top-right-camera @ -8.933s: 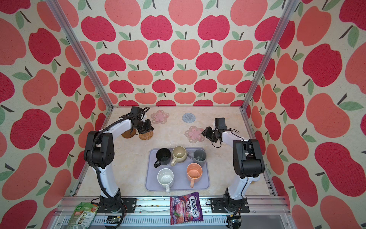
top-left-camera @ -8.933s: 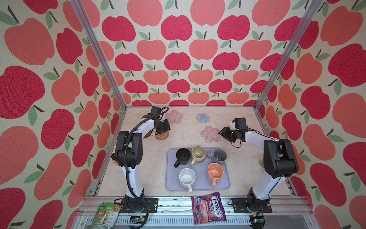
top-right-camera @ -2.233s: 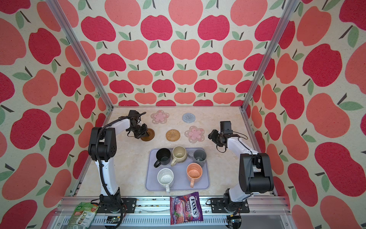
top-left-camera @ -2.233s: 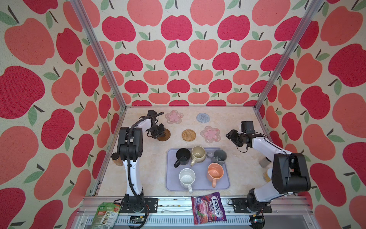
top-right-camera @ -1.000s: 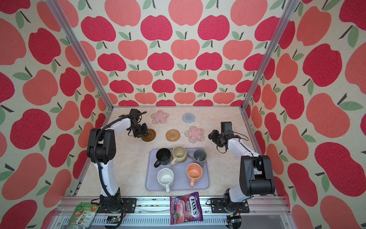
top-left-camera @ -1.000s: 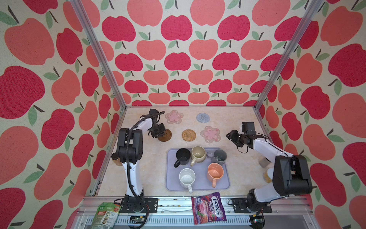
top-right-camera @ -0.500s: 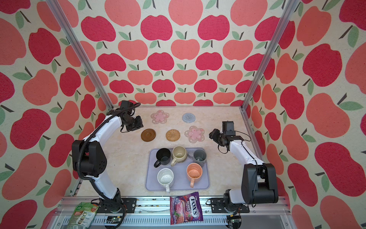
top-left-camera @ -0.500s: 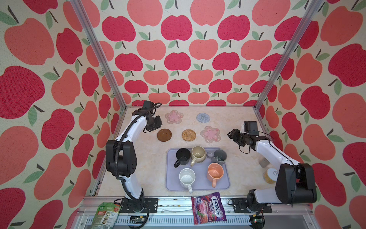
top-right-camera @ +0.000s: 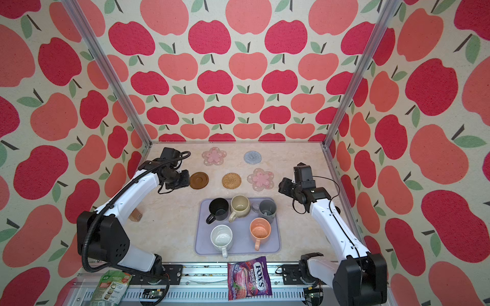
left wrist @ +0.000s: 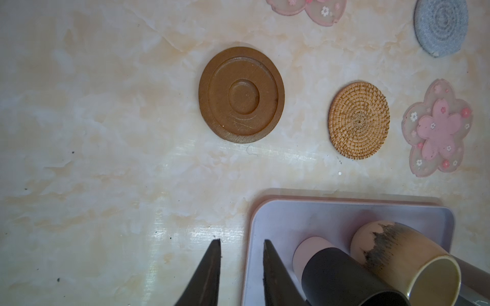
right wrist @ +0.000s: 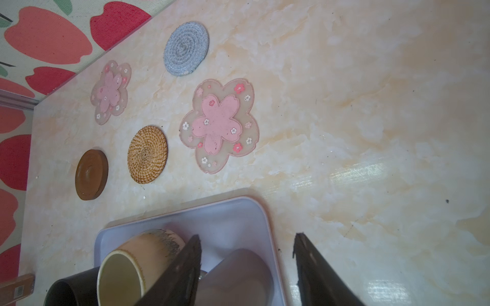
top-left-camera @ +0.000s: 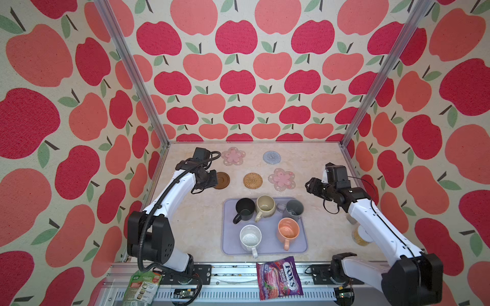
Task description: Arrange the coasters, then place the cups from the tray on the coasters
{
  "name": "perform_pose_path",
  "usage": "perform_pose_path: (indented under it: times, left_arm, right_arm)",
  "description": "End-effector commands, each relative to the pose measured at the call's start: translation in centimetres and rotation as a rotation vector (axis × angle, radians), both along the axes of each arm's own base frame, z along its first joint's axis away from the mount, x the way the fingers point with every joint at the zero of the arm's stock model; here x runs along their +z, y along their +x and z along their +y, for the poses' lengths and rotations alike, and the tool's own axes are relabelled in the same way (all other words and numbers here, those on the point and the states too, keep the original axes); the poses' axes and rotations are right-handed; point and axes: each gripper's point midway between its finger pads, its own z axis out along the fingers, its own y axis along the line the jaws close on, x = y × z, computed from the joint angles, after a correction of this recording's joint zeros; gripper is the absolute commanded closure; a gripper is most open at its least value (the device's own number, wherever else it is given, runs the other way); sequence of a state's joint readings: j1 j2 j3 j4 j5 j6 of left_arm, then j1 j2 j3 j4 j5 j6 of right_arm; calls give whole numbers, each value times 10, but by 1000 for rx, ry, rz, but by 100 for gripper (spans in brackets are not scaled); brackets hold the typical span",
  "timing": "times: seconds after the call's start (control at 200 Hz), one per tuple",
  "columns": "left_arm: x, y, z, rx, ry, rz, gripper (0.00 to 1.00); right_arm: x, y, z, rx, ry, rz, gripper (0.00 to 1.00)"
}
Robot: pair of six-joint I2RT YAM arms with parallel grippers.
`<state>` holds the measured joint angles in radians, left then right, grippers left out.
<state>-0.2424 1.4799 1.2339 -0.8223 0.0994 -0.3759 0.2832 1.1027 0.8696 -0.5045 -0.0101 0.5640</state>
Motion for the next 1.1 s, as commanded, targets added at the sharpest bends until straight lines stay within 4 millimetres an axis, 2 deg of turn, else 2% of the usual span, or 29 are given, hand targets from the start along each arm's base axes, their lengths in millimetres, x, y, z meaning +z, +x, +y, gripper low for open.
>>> perform_pose_path:
  times: [0.0, 0.175, 0.285, 0.45, 0.57, 0.695, 0.861, 0.976, 1.096]
  left_arm:
    - [-7, -25, 4, 7, 53, 20, 70]
    - [-10, -48, 2, 11, 68, 11, 69]
    - [-10, -54, 5, 39, 68, -6, 69]
    - [-11, -65, 4, 61, 44, -26, 69]
    - [-15, -74, 0, 46, 30, -14, 69]
    - [-16, -79, 7, 38, 78, 4, 69]
    - [-7, -72, 10, 27, 115, -20, 69]
    - [-5, -68, 6, 23, 102, -18, 69]
    - [-11, -66, 4, 19, 104, 4, 68]
  right_arm:
    - [-9, -29, -10, 22, -94, 31, 41]
    - [2, -45, -5, 96, -131, -2, 41]
    - [9, -42, 0, 135, -156, -10, 41]
    - [9, -34, 9, 156, -161, -3, 41]
    - [12, -37, 9, 152, -156, 1, 41]
    - [16, -56, -2, 119, -195, 16, 41]
    - [13, -86, -24, 36, -232, 72, 42]
    - [3, -108, -19, 63, -185, 144, 42]
    - [-1, -130, -11, 90, -148, 178, 43]
